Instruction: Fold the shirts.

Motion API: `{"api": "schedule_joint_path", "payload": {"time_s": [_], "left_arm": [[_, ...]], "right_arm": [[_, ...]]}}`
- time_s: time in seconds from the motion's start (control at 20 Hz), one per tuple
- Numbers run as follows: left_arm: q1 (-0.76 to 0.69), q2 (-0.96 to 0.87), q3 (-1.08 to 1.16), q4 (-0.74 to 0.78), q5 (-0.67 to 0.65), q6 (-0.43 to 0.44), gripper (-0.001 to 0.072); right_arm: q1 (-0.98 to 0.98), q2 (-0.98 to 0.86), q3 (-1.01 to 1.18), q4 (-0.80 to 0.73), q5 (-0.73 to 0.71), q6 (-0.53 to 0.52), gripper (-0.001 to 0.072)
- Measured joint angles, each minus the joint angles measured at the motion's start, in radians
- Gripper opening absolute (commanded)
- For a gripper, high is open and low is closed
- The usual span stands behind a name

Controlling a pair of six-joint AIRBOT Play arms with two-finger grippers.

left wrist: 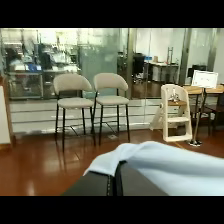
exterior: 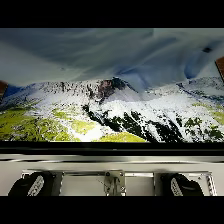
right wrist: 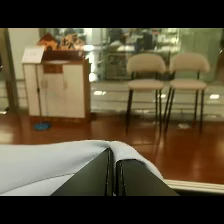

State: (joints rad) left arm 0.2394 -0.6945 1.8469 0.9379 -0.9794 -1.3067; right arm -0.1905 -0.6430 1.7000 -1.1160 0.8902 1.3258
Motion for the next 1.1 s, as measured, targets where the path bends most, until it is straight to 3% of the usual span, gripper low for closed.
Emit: {"api": "schedule_joint_path", "payload": {"time_s": [0.15, 0.4, 0.75, 0.9, 1.1], "left_arm": [[0.004, 0.048, 0.029, 0.132, -0.147, -0.069, 0.0037], [0.005, 0.06, 0.0, 0.264, -0.396, -0.103, 0.0037], [0.003, -0.095, -0.316, 0.31, -0.497, -0.044, 0.0038], [0.002, -0.246, -0.424, 0.317, -0.483, -0.038, 0.0037], [-0.01, -0.474, -0.473, 0.32, -0.35, -0.034, 0.0038]], "right_arm": [[0.0, 0.079, 0.044, -0.132, 0.104, 0.042, 0.0061], [0.001, 0.099, 0.067, -0.259, 0.351, 0.068, 0.0061], [0.001, -0.18, -0.05, -0.298, 0.735, 0.076, 0.006], [0.002, -0.373, -0.18, -0.262, 0.71, 0.074, 0.006], [0.007, -0.657, -0.259, -0.112, 0.47, 0.029, 0.006]]}}
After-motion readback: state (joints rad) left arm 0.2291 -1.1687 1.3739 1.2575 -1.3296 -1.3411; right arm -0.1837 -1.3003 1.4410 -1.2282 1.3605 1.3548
